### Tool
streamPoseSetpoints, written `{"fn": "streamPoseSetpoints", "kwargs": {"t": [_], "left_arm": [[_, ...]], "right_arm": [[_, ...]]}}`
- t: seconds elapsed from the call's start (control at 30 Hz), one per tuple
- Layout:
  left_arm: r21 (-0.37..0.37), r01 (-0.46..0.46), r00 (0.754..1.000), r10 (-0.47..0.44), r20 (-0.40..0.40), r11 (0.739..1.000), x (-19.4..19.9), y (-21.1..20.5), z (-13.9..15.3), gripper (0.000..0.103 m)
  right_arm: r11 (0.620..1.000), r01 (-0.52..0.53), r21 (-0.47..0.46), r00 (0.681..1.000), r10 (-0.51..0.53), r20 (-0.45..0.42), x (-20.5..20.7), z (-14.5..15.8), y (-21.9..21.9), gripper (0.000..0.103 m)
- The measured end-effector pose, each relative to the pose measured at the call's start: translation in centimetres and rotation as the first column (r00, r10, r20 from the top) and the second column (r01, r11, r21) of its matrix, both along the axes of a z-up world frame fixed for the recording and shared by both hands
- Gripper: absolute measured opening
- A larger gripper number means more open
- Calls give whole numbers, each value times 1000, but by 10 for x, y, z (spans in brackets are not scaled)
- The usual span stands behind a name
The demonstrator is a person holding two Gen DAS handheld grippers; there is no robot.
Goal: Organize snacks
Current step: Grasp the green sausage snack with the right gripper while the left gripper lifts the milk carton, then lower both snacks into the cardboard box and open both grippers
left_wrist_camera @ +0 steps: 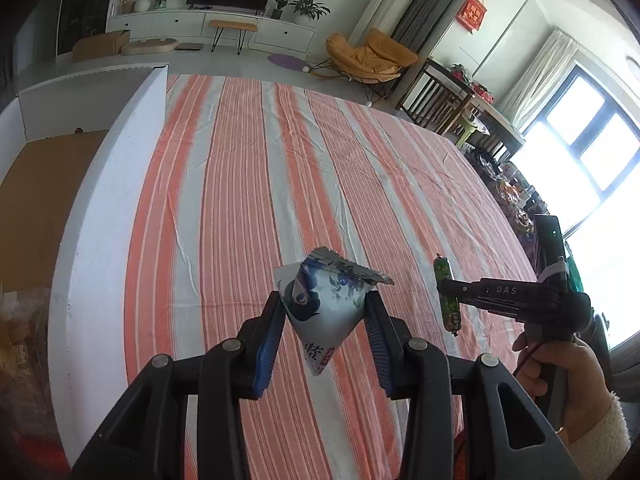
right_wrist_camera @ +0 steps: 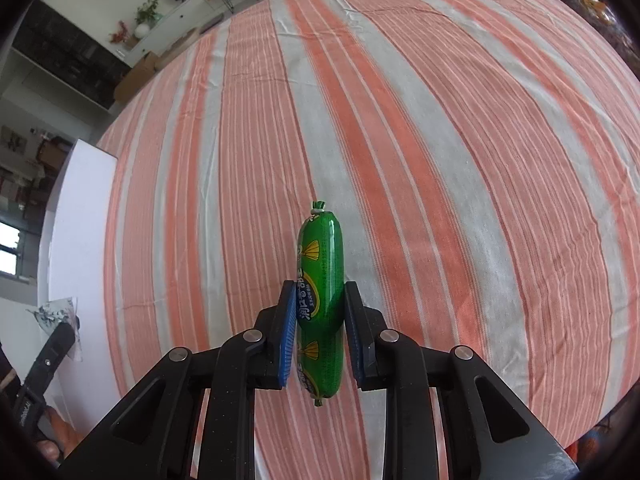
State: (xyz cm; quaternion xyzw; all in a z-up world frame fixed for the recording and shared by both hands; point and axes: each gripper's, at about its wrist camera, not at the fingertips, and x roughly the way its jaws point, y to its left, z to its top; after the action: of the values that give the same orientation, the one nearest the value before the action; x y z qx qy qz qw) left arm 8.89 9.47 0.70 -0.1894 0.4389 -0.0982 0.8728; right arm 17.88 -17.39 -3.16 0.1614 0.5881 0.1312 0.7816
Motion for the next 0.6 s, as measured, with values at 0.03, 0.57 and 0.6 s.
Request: {"fn": "streamPoseSetpoints", "kwargs": {"t": [0.03, 0.57, 0.6], "left_arm": [[-20, -2, 1000, 3, 15, 1000, -10, 8, 10, 40], [250, -433, 900, 429, 72, 866, -109, 209, 25, 41], [259, -436, 898, 437, 57, 862, -111, 213, 18, 42]], "right_arm": [[998, 11, 57, 1000, -12, 8, -4, 9, 1, 23], [743, -624, 244, 779, 569, 263, -123, 132, 317, 24], [736, -638, 226, 768, 588, 254, -128, 122, 331, 24]]}}
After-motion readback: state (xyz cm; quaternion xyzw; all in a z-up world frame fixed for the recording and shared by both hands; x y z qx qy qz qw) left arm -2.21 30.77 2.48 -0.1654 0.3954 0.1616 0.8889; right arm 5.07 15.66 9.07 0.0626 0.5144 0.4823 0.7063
